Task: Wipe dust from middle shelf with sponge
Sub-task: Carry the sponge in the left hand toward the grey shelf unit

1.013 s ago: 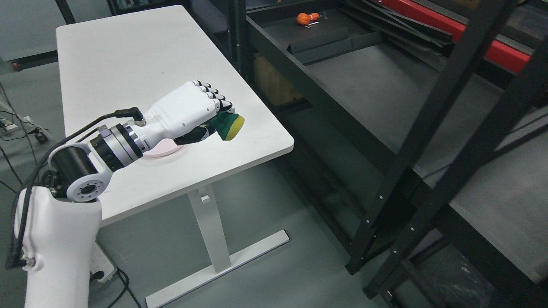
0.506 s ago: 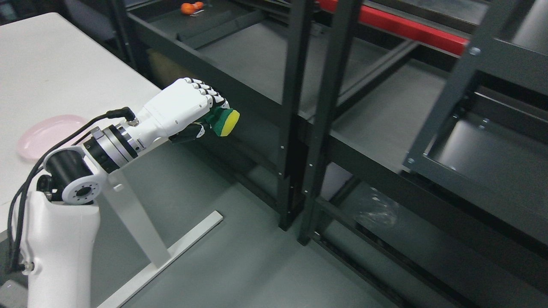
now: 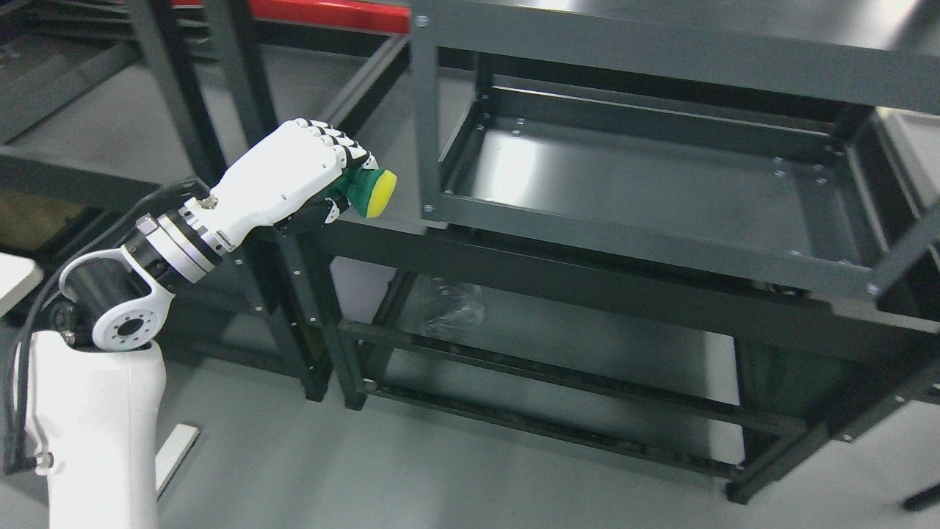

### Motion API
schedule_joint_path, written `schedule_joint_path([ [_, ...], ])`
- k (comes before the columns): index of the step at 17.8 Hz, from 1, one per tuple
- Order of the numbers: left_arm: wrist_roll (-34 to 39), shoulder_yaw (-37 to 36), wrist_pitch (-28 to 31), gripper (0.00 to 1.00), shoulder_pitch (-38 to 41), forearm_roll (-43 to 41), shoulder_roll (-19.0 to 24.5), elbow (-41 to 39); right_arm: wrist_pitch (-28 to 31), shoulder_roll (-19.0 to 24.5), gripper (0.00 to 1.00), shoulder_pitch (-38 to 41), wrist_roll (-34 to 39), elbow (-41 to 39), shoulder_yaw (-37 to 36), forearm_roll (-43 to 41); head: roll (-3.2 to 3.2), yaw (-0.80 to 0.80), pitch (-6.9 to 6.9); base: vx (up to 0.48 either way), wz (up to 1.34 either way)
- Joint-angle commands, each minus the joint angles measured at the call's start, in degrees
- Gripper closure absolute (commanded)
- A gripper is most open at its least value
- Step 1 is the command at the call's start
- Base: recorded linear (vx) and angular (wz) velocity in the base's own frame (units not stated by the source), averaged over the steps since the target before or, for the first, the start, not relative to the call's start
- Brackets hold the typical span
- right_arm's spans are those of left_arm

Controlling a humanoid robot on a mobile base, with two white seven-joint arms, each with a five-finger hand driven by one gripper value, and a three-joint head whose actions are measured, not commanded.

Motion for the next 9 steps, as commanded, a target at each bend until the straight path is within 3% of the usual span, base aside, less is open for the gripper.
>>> schedule_joint_path([
  [1, 0.4, 2.2, 0.0, 1.00, 0.1, 1.8, -1.2, -1.1, 4.1, -1.0, 0.00, 0.0, 0.3, -1.0, 0.0, 0.0, 0.00, 0.00, 0.00, -0.100, -0.89],
  [5, 0.3, 1.2, 0.0, 1.00, 0.1, 2.0, -1.4, -2.8, 4.1, -1.0, 0.00, 0.0, 0.3, -1.0, 0.0, 0.0, 0.00, 0.00, -0.01, -0.068, -0.75],
  [9, 0.0, -5.1, 0.0, 1.00, -1.9, 2.0, -1.2, -4.9, 4.1, -1.0, 0.00, 0.0, 0.3, -1.0, 0.0, 0.0, 0.00, 0.00, -0.02, -0.022, -0.36],
])
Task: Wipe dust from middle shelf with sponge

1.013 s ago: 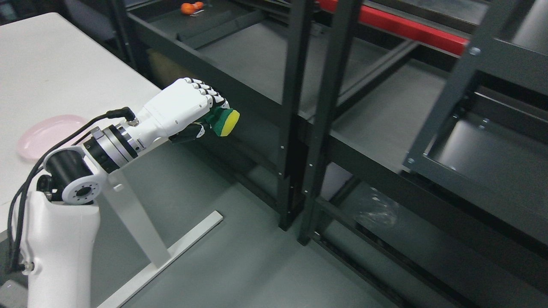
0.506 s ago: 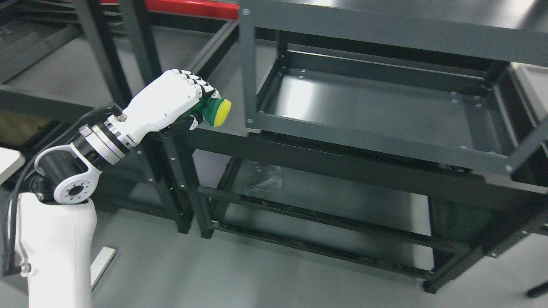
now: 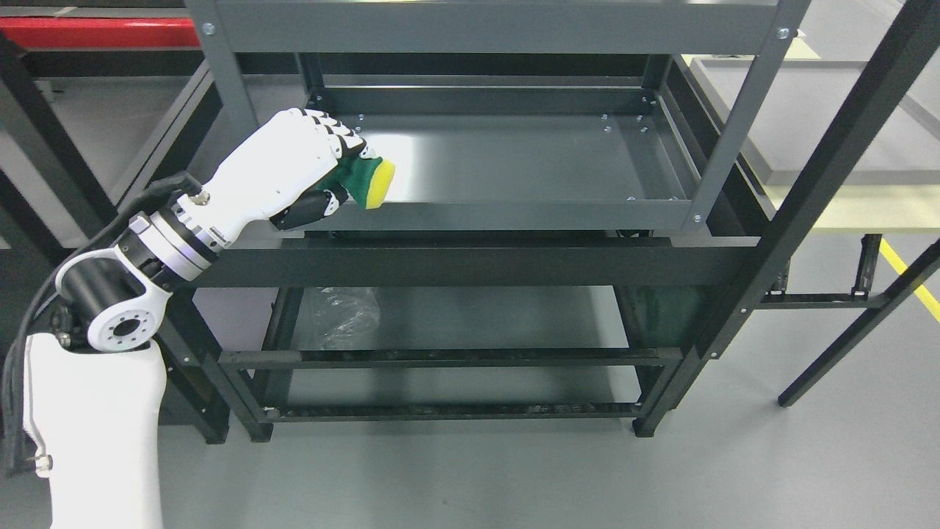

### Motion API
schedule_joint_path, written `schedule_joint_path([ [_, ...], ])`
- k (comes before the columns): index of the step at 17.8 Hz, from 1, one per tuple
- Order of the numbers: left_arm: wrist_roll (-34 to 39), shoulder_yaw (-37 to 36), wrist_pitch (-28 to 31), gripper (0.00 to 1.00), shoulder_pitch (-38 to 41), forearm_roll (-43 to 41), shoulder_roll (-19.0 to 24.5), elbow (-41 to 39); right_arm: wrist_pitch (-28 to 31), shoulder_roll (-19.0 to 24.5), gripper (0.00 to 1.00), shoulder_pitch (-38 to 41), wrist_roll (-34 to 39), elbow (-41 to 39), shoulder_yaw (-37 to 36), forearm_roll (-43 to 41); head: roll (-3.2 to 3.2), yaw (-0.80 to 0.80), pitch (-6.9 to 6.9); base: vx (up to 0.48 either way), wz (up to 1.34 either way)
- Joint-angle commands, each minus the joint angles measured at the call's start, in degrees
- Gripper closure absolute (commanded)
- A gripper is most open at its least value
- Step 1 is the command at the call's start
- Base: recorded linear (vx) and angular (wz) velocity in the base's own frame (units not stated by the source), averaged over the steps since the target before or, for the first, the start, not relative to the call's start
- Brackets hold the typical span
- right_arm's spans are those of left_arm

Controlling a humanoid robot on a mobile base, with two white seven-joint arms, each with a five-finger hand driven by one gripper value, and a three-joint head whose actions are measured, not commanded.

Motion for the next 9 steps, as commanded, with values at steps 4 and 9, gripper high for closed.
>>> schedule_joint_path([
  [4, -0.7, -16.0, 0.0, 1.00, -11.1, 0.6, -2.3, -4.4, 4.1, -1.0, 0.00, 0.0, 0.0, -1.0, 0.0, 0.0, 0.00, 0.00, 0.00, 0.046, -0.17],
  [9, -0.7, -26.2, 0.0, 1.00, -26.2, -0.3, -6.0, 1.9, 4.2, -1.0, 0.00, 0.0, 0.0, -1.0, 0.0, 0.0, 0.00, 0.00, 0.00, 0.041, -0.16],
])
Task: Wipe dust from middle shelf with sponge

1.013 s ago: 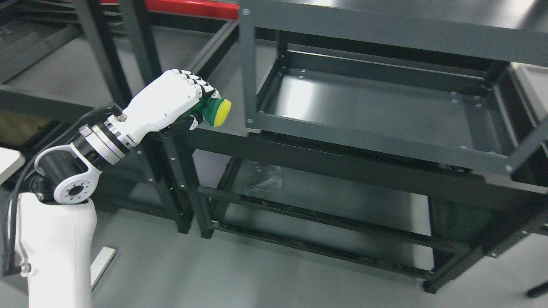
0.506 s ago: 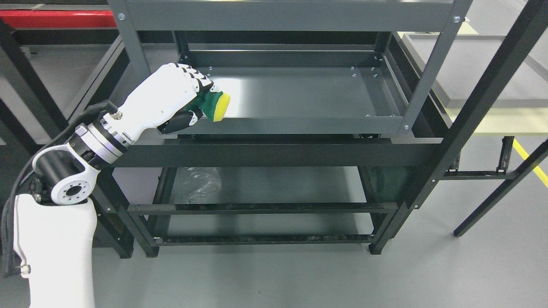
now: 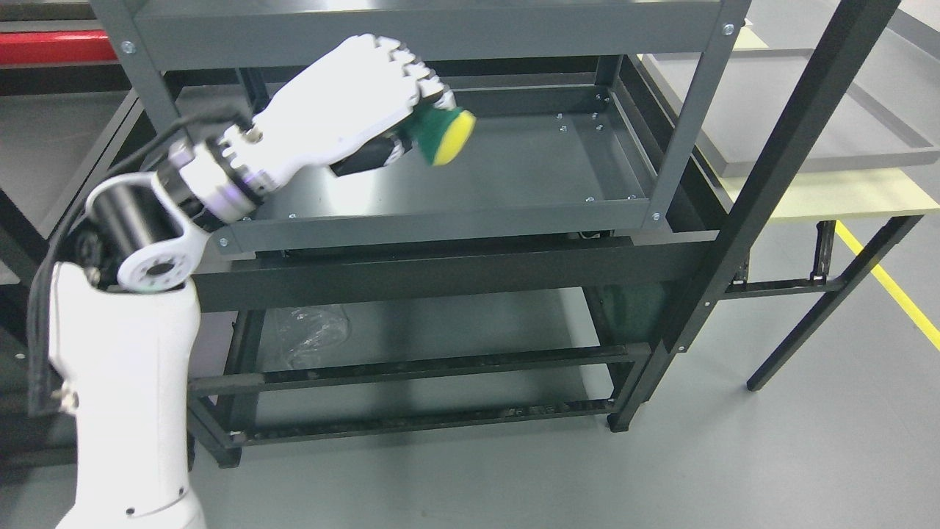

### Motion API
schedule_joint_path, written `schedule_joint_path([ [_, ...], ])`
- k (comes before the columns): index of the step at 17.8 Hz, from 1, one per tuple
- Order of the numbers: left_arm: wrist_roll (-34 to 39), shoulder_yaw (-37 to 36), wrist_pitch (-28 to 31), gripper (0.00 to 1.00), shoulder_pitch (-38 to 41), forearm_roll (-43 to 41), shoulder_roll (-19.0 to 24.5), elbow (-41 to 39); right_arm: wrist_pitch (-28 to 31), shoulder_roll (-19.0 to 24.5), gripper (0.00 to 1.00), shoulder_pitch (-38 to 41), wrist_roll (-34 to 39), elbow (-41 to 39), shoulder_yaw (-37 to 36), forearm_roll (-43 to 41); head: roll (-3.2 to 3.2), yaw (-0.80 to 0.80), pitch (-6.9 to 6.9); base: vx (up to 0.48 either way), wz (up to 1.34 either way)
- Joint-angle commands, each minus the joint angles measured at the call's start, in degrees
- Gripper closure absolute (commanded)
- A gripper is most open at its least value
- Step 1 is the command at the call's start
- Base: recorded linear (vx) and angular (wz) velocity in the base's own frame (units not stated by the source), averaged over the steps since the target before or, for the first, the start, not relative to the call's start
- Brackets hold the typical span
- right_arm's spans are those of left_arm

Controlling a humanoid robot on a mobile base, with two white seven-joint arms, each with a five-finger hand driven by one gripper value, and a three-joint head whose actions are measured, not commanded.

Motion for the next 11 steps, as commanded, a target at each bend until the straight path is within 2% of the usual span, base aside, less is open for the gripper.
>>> schedule_joint_path([
  [1, 0.0, -16.6, 0.0, 1.00, -15.4, -1.3, -3.7, 5.7, 4.2, -1.0, 0.00, 0.0, -0.3, -1.0, 0.0, 0.0, 0.00, 0.00, 0.00, 0.044, -0.11],
  [6, 0.1, -21.5, 0.0, 1.00, -25.2, -9.0, -3.7, 18.9, 4.1, -1.0, 0.00, 0.0, -0.3, -1.0, 0.0, 0.0, 0.00, 0.00, 0.00, 0.031, -0.05],
  [8, 0.2, -24.1, 0.0, 1.00, -27.3, -12.3, -3.7, 24.1, 4.1, -1.0, 0.00, 0.0, -0.3, -1.0, 0.0, 0.0, 0.00, 0.00, -0.01, 0.031, -0.02],
  [11, 0.2, -27.8, 0.0, 1.00, -28.2, -13.8, -3.7, 27.7, 4.1, -1.0, 0.00, 0.0, -0.3, -1.0, 0.0, 0.0, 0.00, 0.00, -0.01, 0.038, -0.01],
])
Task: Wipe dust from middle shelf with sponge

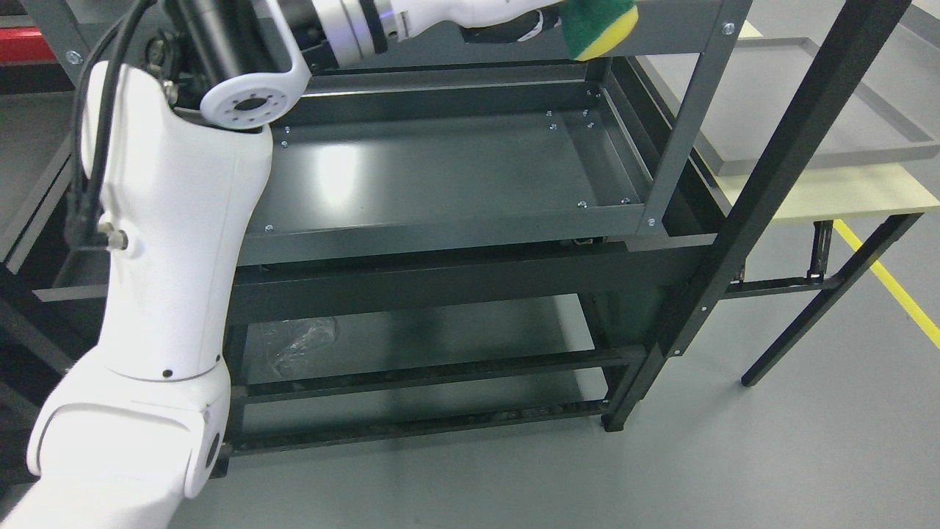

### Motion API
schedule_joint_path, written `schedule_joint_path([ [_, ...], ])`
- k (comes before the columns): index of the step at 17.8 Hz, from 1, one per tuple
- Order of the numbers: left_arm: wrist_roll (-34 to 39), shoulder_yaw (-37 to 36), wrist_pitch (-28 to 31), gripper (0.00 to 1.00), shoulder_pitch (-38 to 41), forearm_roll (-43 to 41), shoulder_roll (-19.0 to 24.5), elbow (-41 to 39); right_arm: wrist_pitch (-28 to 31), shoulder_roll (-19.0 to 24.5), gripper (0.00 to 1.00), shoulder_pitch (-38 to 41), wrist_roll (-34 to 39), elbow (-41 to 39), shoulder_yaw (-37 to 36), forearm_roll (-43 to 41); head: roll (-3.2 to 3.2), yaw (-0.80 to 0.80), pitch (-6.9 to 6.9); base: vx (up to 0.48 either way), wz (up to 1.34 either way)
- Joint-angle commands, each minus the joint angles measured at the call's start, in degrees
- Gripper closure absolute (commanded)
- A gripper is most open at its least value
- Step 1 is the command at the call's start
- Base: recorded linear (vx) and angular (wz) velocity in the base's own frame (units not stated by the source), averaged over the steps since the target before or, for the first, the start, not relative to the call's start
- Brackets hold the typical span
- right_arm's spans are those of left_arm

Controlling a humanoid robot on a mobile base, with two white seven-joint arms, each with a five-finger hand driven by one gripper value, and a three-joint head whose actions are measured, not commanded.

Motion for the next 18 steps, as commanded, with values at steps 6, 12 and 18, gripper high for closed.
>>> schedule_joint_path([
  [6, -0.1, -14.0, 0.0, 1.00, -6.1, -4.6, -0.6, 15.4, 4.1, -1.0, 0.00, 0.0, 0.0, -1.0, 0.0, 0.0, 0.00, 0.00, 0.00, 0.032, -0.03],
  [12, -0.2, -12.2, 0.0, 0.99, -2.5, 3.9, 16.9, 6.8, 4.2, -1.0, 0.00, 0.0, 0.0, -1.0, 0.0, 0.0, 0.00, 0.00, 0.00, 0.005, 0.00],
  [18, -0.2, -11.4, 0.0, 0.99, 1.5, 18.7, 39.7, -0.4, 4.1, -1.0, 0.00, 0.0, 0.0, -1.0, 0.0, 0.0, 0.00, 0.00, 0.00, 0.000, 0.00],
])
